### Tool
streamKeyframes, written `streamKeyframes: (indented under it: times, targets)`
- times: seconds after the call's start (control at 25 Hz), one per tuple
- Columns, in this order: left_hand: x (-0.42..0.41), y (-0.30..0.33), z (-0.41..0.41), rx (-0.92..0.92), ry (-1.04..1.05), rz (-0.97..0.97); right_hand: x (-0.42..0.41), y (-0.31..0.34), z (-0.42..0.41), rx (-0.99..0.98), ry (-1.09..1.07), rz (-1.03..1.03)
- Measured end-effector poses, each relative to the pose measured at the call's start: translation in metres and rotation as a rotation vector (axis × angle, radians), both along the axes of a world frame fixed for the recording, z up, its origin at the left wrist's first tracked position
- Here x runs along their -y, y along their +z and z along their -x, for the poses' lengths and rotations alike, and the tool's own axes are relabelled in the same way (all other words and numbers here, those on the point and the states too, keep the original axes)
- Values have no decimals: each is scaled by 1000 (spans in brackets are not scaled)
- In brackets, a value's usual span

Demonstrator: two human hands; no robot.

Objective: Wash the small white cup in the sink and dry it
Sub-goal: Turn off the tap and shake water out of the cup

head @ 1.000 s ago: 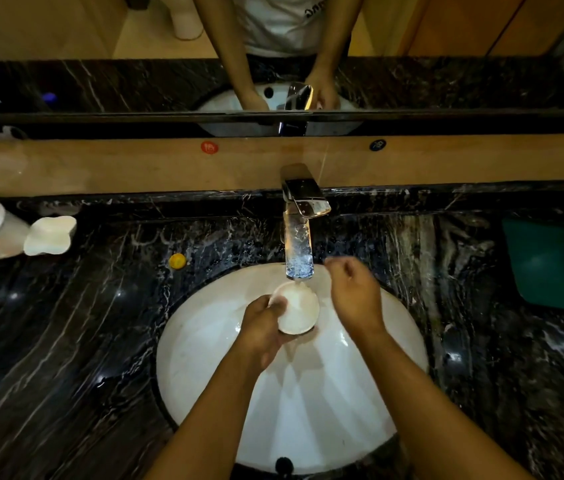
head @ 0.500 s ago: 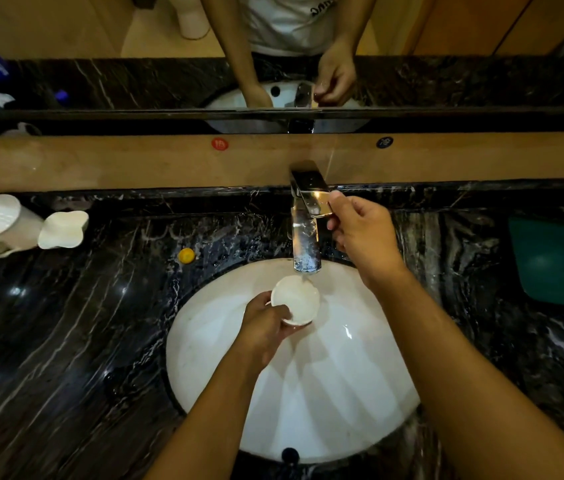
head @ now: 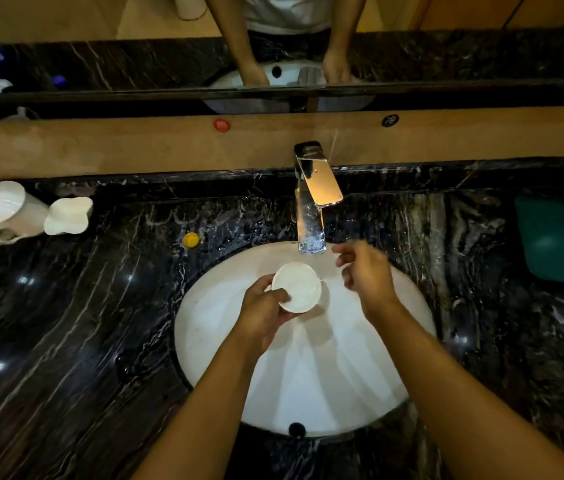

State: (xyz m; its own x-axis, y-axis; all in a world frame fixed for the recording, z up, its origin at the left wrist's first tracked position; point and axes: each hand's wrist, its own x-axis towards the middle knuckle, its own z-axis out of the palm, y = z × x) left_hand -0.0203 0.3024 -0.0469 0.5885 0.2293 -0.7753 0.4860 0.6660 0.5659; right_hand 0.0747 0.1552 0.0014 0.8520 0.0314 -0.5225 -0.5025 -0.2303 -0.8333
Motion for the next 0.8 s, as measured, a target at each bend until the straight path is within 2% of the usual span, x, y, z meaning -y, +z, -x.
streamKeyframes:
  times: [0.16, 0.4, 0.56, 0.8]
  targets:
    - [-1, 6, 10, 4, -73, -108, 4, -19, 36, -58, 467, 148]
    - [-1, 21, 23, 44, -184, -234, 2, -20, 46, 50, 647, 299]
    - [-3, 29, 34, 84, -298, -412, 5, -15, 59, 60, 592, 238]
    - [-14, 37, 41, 117, -446, -674, 10, -1, 68, 119, 519, 257]
